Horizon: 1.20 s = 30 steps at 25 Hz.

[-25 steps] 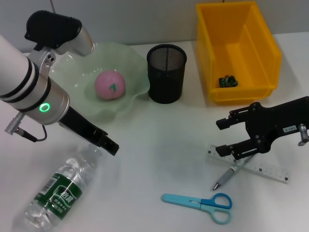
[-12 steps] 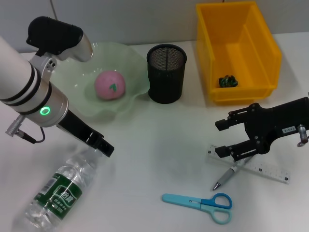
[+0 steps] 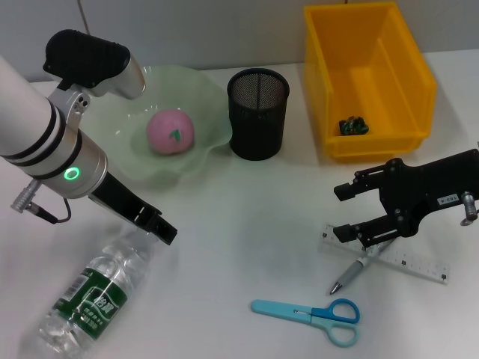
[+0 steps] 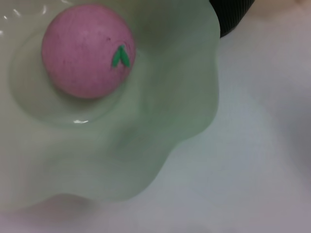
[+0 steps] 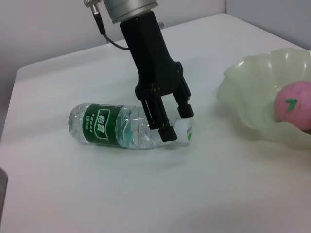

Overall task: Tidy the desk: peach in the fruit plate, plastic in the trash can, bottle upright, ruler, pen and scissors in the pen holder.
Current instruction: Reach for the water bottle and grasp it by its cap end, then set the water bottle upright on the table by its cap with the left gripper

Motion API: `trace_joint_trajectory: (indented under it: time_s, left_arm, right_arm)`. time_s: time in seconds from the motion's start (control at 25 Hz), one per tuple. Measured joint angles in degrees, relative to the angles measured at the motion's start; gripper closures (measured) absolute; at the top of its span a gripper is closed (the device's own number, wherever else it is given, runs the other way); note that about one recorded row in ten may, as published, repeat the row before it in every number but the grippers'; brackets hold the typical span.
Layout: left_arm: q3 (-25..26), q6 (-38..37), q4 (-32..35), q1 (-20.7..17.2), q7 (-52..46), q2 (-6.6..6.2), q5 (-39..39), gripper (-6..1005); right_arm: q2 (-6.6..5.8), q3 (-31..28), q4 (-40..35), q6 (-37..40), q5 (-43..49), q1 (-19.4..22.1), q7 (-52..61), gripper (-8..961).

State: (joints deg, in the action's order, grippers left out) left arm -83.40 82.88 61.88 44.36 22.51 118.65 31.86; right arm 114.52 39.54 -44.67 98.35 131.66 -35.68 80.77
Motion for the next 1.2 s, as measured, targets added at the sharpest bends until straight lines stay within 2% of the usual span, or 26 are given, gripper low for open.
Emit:
trace_joint_trajectory:
  time_s: [0.92, 1.12, 1.2]
  left_arm:
    - [-0.05, -0.35, -3.49, 1.37, -0.06, 0.02, 0.18, 259]
    - [0.29, -0.32, -2.20, 1.39, -0.61, 0.07, 0.34, 415]
    - [0.53, -0.23, -1.52, 1.35, -0.87, 0.07, 0.35, 524]
  right_arm:
    - [-0.17, 0.01, -0.07, 0.31, 0.00, 0.01, -0.03, 213]
    - [-0.18, 0.01, -0.07, 0.35, 0.00, 0.16, -0.23, 212]
    - [-0.19, 0.01, -0.07, 0.36, 0.00, 0.17, -0.26, 212]
